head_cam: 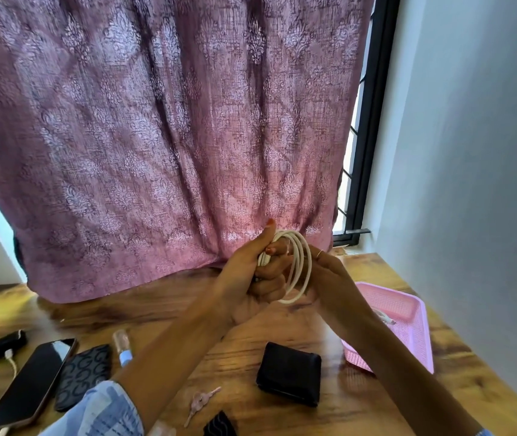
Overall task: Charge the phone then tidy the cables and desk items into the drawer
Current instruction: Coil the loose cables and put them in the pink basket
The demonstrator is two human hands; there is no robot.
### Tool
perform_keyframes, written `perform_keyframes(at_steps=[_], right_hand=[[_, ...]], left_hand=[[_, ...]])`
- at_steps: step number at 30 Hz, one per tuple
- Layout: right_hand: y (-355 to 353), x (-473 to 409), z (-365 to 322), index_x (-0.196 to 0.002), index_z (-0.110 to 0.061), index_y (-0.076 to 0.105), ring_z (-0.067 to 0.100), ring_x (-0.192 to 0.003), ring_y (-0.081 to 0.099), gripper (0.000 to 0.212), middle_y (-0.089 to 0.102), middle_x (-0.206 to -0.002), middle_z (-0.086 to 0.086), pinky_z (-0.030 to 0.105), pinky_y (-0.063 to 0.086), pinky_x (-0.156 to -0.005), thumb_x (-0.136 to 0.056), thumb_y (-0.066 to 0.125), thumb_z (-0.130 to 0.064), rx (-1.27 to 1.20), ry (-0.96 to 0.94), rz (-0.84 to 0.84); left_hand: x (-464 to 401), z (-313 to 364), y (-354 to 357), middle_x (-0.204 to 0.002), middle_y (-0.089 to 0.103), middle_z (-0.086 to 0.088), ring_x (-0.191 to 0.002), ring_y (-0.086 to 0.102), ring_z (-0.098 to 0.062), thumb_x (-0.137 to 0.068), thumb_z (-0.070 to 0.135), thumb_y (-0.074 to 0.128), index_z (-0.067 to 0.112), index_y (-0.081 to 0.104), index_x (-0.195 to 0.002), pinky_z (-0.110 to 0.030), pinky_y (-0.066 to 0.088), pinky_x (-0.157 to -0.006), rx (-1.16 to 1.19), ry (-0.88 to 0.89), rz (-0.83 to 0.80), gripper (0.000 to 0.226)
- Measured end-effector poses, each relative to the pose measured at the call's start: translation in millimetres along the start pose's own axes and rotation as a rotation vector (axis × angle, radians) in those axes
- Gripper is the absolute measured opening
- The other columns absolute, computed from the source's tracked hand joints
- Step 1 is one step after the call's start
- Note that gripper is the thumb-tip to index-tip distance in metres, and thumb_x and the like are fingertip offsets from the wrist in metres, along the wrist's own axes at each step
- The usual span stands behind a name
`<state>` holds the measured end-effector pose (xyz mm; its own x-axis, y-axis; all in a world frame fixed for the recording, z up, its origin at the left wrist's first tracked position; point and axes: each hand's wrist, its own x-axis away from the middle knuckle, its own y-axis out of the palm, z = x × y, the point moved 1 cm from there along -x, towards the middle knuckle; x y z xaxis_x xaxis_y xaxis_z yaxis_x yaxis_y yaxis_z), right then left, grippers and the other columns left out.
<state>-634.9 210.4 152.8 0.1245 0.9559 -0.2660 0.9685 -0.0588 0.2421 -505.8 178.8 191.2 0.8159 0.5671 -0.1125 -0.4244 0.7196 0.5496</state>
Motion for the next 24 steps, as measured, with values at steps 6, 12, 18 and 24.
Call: perform_keyframes(at_steps=[6, 12, 18, 24], right_hand=[[2, 6, -6, -0.092, -0.004, 0.071, 0.020, -0.082, 0.070, 0.040, 0.072, -0.090, 0.014, 0.028, 0.059, -0.077, -0.084, 0.052, -0.039, -0.277, 0.100, 0.009], [1, 13, -3, -0.114, 0.004, 0.060, 0.032, -0.100, 0.066, 0.047, 0.069, -0.107, 0.023, 0.036, 0.054, -0.091, -0.071, 0.068, -0.013, -0.126, 0.087, 0.023], [3, 16, 4, -0.107, 0.008, 0.063, 0.030, -0.089, 0.068, 0.040, 0.069, -0.099, 0.024, 0.036, 0.057, -0.085, -0.071, 0.068, -0.010, -0.164, 0.079, 0.128], [0, 16, 7, -0.099, 0.006, 0.066, 0.023, -0.079, 0.066, 0.029, 0.070, -0.087, 0.015, 0.029, 0.056, -0.076, -0.076, 0.065, -0.012, -0.237, 0.145, 0.151]], left_hand=[[-9, 3, -10, -0.039, 0.026, 0.007, -0.026, 0.017, -0.003, -0.098, 0.043, 0.033, 0.016, 0.042, -0.065, -0.018, 0.012, -0.033, -0.072, 0.050, 0.178, 0.044], [-11, 0, -10, -0.044, 0.034, 0.003, -0.034, 0.030, -0.009, -0.097, 0.043, 0.041, 0.014, 0.047, -0.064, -0.018, 0.025, -0.036, -0.465, 0.124, 0.480, 0.044], [-9, -10, -4, -0.047, 0.049, 0.006, -0.034, 0.045, -0.004, -0.098, 0.040, 0.040, 0.020, 0.053, -0.071, -0.018, 0.037, -0.040, -0.991, 0.297, 0.590, 0.036], [-9, -19, -8, -0.054, 0.056, 0.005, -0.044, 0.053, -0.008, -0.097, 0.041, 0.041, 0.017, 0.057, -0.078, -0.027, 0.044, -0.046, -1.267, 0.482, 0.631, 0.034]])
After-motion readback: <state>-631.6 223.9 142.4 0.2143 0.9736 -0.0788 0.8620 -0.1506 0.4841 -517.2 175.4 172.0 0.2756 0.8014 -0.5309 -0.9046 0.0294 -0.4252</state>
